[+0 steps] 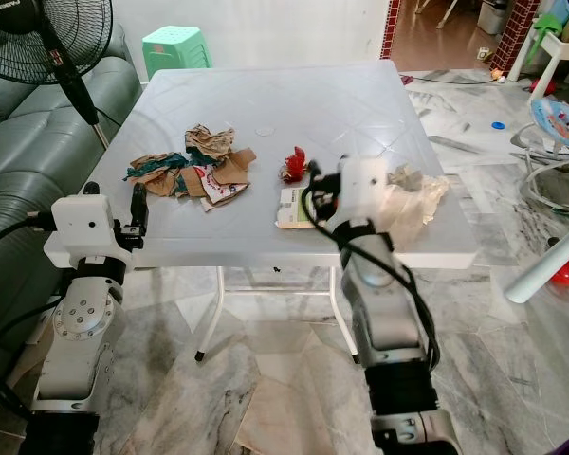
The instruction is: Picking trash to rubbish bin
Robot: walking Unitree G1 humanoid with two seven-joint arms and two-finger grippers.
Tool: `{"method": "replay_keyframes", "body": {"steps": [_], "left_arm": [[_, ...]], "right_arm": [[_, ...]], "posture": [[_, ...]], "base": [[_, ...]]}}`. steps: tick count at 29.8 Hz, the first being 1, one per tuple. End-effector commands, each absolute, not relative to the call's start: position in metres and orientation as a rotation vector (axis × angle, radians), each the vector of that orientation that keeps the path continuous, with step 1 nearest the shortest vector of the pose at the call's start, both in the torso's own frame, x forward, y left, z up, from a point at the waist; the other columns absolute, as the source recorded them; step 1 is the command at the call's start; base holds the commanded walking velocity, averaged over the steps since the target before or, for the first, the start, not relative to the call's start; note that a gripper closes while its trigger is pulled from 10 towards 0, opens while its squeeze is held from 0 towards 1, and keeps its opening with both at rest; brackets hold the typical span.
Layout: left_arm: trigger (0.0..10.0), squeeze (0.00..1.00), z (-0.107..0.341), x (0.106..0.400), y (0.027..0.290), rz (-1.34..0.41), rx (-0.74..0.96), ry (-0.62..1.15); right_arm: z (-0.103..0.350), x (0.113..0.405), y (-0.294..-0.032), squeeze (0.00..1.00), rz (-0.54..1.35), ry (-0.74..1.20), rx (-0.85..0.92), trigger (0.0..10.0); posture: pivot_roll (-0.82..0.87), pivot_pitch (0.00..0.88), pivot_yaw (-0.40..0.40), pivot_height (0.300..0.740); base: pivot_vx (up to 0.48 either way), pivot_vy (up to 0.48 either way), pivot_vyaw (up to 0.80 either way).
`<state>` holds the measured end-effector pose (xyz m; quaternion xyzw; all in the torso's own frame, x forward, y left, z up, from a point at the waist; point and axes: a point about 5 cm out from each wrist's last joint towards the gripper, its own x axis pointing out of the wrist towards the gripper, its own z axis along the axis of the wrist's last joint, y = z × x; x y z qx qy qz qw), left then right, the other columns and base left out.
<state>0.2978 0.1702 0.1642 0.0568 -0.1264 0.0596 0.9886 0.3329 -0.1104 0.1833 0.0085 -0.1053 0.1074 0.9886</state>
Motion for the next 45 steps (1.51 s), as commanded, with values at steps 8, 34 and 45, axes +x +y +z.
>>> {"method": "replay_keyframes", "body": {"steps": [8, 34, 45], "left_arm": [[10.0, 0.00, 0.150, 0.298, 0.165, 0.052, 0.110, -0.187], [10.0, 0.00, 0.156, 0.297, 0.167, 0.032, 0.081, -0.206], [10.0, 0.00, 0.155, 0.297, 0.168, 0.037, 0.089, -0.198]], "right_arm": [[0.182, 0.331, -0.104, 0.00, 0.271, -0.200, -0.001, 10.0], [0.177, 0.323, -0.097, 0.00, 0.339, -0.199, 0.010, 10.0], [0.177, 0.323, -0.099, 0.00, 0.340, -0.205, -0.006, 10.0]], "posture": [[0.03, 0.036, 0.025, 0.740], [0.03, 0.043, 0.029, 0.740], [0.03, 0.043, 0.027, 0.740]], "base": [[0.000, 0.000, 0.00], [0.218, 0.000, 0.00], [0.326, 0.000, 0.00]]}}
